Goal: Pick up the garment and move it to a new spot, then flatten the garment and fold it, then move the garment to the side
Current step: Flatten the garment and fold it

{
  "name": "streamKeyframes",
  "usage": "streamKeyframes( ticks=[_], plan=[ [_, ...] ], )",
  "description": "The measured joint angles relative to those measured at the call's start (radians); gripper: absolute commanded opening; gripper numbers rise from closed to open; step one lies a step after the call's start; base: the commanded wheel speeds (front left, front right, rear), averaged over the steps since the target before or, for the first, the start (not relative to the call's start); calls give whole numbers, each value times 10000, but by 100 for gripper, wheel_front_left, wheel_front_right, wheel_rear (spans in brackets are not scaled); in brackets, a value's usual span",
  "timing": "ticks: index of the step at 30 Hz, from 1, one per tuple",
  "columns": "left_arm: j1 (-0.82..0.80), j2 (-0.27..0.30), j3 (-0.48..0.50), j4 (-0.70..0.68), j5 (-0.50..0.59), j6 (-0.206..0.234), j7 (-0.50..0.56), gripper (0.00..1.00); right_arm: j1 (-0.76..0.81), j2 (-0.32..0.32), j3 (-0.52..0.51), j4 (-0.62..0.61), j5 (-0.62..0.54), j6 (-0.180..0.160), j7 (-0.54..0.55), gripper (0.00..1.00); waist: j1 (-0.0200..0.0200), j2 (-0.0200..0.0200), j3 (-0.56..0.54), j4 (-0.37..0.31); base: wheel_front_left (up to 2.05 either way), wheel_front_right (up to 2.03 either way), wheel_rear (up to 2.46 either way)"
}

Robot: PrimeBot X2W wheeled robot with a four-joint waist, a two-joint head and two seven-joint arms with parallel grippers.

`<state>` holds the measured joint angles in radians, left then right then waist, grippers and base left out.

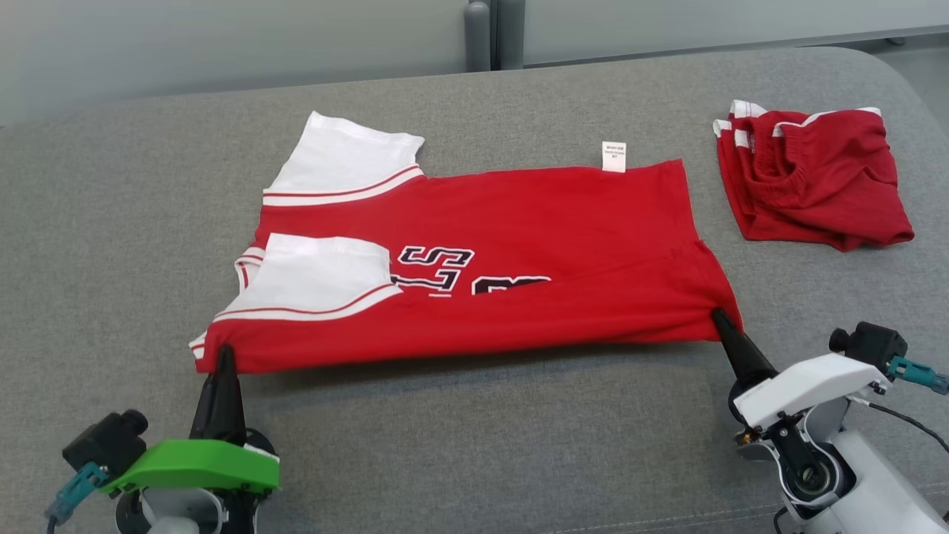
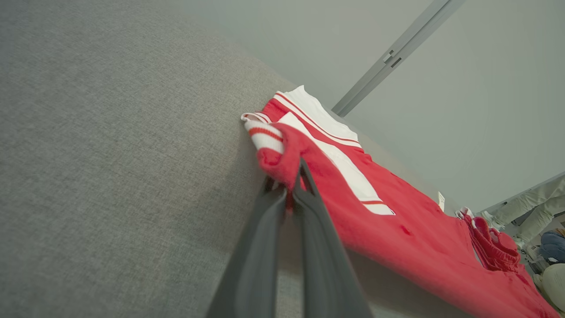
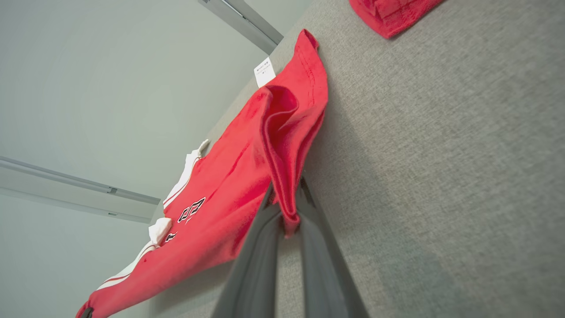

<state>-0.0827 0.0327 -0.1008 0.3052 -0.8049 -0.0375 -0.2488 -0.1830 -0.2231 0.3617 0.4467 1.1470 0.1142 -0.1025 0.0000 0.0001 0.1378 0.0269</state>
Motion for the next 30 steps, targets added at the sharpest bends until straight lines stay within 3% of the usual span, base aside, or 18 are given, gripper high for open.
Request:
streamKeyframes(
  ticks=[20, 30],
  plan=[
    [1994, 35, -474, -1250, 2, 796, 19, 0, 1765, -512, 52, -884, 341, -19, 688, 0, 0, 0, -121, -85, 0, 0, 0],
    [2540, 56, -564, -1590, 169, 1106, 207, 0, 2173, -662, 90, -999, 424, -360, 961, 0, 0, 0, -180, -63, 0, 0, 0]
  ],
)
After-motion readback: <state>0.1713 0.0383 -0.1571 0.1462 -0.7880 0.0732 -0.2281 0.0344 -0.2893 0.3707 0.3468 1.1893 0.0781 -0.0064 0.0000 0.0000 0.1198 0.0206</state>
